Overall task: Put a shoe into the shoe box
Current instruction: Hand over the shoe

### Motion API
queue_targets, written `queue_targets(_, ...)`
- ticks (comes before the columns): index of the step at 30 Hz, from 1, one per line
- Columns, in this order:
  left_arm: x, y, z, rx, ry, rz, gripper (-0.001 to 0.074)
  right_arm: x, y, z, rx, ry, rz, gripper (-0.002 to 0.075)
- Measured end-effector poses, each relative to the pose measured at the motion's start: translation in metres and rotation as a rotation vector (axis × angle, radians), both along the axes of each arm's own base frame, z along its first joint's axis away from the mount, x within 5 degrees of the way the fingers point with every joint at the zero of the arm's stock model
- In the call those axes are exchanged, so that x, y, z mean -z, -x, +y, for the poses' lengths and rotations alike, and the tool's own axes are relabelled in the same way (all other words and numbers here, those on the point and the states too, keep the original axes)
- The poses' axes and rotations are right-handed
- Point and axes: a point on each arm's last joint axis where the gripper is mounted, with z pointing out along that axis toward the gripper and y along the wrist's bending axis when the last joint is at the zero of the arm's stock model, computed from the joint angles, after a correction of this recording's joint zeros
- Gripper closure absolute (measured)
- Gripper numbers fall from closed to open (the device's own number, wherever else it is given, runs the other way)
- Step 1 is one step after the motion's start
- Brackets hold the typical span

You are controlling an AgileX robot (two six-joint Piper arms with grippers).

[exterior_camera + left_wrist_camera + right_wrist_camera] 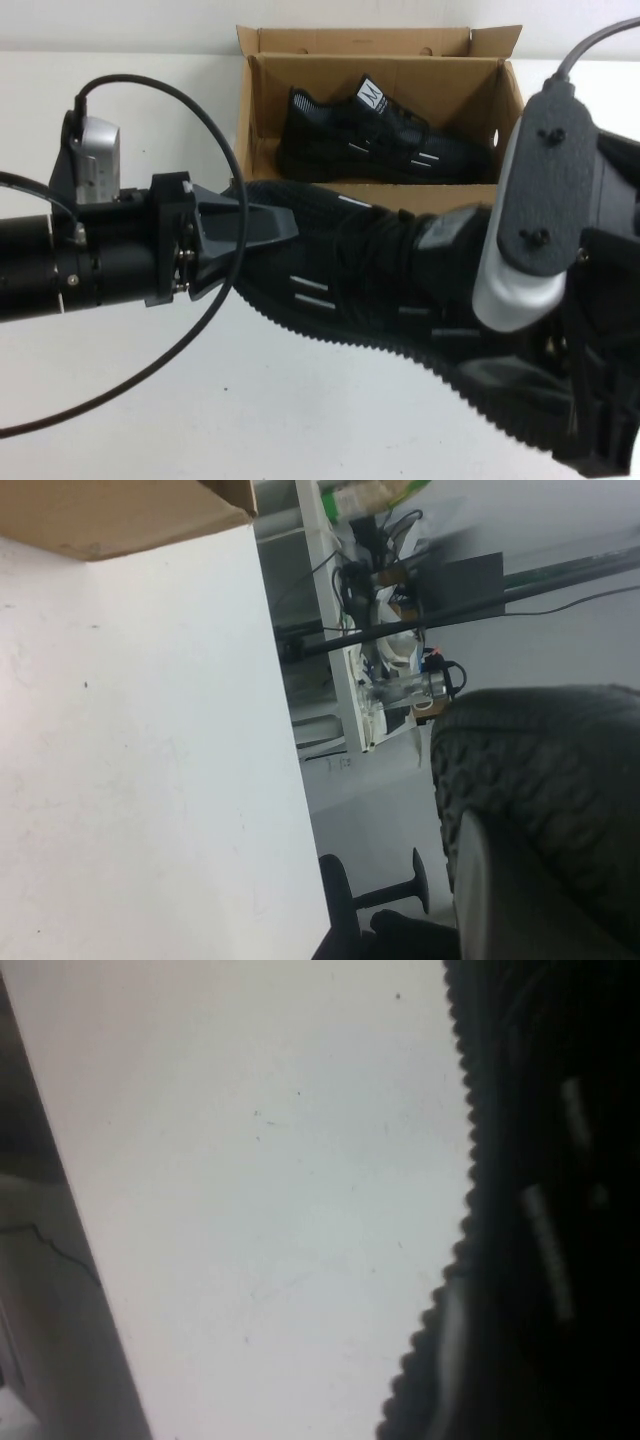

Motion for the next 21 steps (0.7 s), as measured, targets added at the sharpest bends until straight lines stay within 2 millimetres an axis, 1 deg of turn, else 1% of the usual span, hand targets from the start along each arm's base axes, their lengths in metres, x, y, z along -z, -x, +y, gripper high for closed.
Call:
queue_targets(1,0.001,0.0,0.0,0.001,-0.003,0.001,0.0601,0.0,0.0,0.0,0.014,-0.01,0.012,0.0491)
queue_targets(4,0.002,0.0,0.0,0.011,-0.02,-0.006,0.0601,-0.002,0.0,0.001,0.065,-0.036,0.041,0.0214)
queue_targets(5,0.002,0.001,0.0,0.012,-0.024,-0.007,0.0601,-0.002,0.0,0.001,0.076,-0.04,0.046,0.0151)
queue_targets(6,0.002,0.001,0.0,0.013,-0.024,-0.008,0.0603,-0.003,0.0,0.001,0.084,-0.043,0.052,0.0113)
queue_targets(8,0.002,0.001,0.0,0.013,-0.025,-0.011,0.0606,-0.006,0.001,0.0,0.109,-0.059,0.061,0.0093)
queue_targets(9,0.002,0.0,0.0,0.012,-0.028,-0.016,0.0606,-0.01,0.001,0.0,0.129,-0.075,0.067,0.0098)
queue_targets(13,0.003,-0.002,0.001,-0.013,-0.045,-0.025,0.0606,-0.031,0.003,-0.002,0.239,-0.171,0.099,0.0158)
queue_targets(16,0.005,-0.005,0.003,-0.049,-0.066,-0.031,0.0607,-0.05,0.006,-0.007,0.375,-0.284,0.148,0.0204)
queue_targets(19,0.006,-0.008,0.004,-0.078,-0.092,-0.053,0.0607,-0.061,0.007,-0.009,0.515,-0.411,0.225,0.0218)
queue_targets(21,0.007,-0.009,0.005,-0.094,-0.107,-0.065,0.0608,-0.063,0.005,-0.009,0.632,-0.487,0.295,0.022)
